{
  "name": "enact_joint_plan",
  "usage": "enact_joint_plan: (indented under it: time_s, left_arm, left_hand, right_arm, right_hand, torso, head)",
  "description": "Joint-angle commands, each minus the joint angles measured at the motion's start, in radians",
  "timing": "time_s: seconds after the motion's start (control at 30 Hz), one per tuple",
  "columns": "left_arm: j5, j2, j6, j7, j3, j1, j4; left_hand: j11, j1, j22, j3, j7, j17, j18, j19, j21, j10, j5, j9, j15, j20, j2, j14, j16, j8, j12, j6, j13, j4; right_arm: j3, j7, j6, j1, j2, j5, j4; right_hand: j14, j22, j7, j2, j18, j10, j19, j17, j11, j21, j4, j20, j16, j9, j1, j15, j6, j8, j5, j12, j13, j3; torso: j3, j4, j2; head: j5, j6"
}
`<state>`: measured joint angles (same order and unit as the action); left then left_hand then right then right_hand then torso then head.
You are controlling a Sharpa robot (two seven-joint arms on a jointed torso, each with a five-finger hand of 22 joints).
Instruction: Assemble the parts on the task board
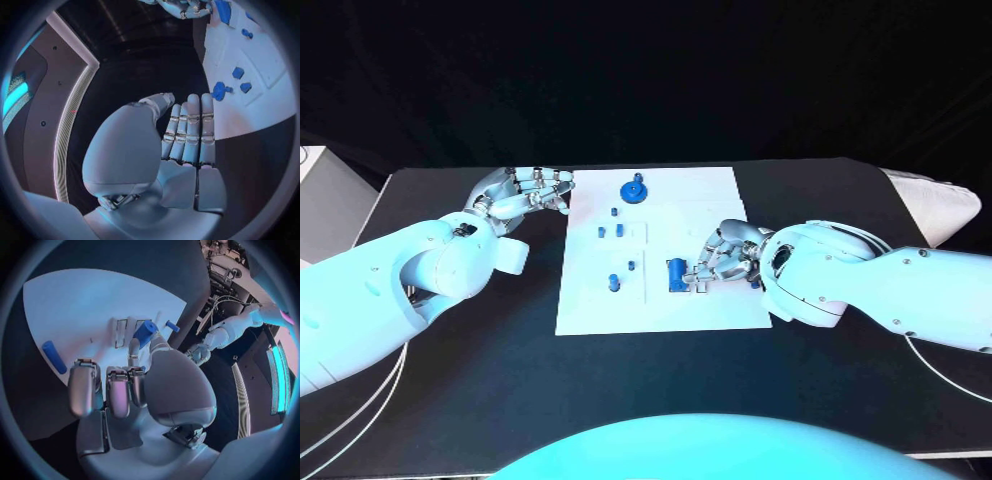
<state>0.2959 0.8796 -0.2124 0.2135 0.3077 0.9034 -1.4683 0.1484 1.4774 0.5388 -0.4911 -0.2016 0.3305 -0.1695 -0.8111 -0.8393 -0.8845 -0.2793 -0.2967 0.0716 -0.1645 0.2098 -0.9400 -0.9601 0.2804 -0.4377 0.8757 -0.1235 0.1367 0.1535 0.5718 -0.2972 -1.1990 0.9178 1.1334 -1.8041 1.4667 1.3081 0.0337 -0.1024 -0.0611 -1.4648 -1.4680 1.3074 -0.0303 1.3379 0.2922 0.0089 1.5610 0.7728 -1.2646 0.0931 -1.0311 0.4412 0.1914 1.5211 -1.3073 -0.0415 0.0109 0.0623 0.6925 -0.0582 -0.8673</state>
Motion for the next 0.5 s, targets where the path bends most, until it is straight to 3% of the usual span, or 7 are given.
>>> enact_joint_plan:
  time_s: [0.03,0.5]
  left_arm:
    - [-0.002,-0.002,0.013,0.006,0.001,-0.001,-0.002]
    - [-0.002,0.0,0.012,0.006,0.001,-0.001,-0.002]
  left_hand:
    - [-0.001,0.003,-0.002,-0.001,-0.001,0.001,-0.013,-0.003,0.006,0.006,-0.007,0.002,0.005,-0.006,-0.007,0.004,0.005,0.005,-0.007,-0.01,0.002,0.007]
    - [-0.001,0.003,-0.002,-0.001,-0.001,0.001,-0.013,-0.003,0.006,0.006,-0.007,0.002,0.005,-0.006,-0.007,0.004,0.005,0.005,-0.007,-0.01,0.002,0.007]
  right_arm:
    - [0.0,-0.009,0.019,0.005,-0.007,0.003,0.003]
    - [0.0,0.019,-0.006,0.012,-0.029,0.027,0.016]
  right_hand:
    - [0.102,0.142,-0.002,0.0,0.015,-0.082,-0.065,0.252,-0.009,0.003,-0.001,-0.006,0.005,-0.002,-0.013,0.008,-0.006,-0.005,-0.006,0.003,-0.233,0.011]
    - [0.102,0.145,-0.003,-0.001,0.016,-0.083,-0.065,0.253,-0.01,0.006,0.0,-0.006,0.006,-0.004,-0.026,0.009,-0.012,-0.006,0.003,0.005,-0.234,0.033]
  torso:
    - [0.0,0.0017,0.001]
    - [0.0003,-0.0001,0.0]
  head:
    - [0.001,-0.004]
    - [0.005,-0.005]
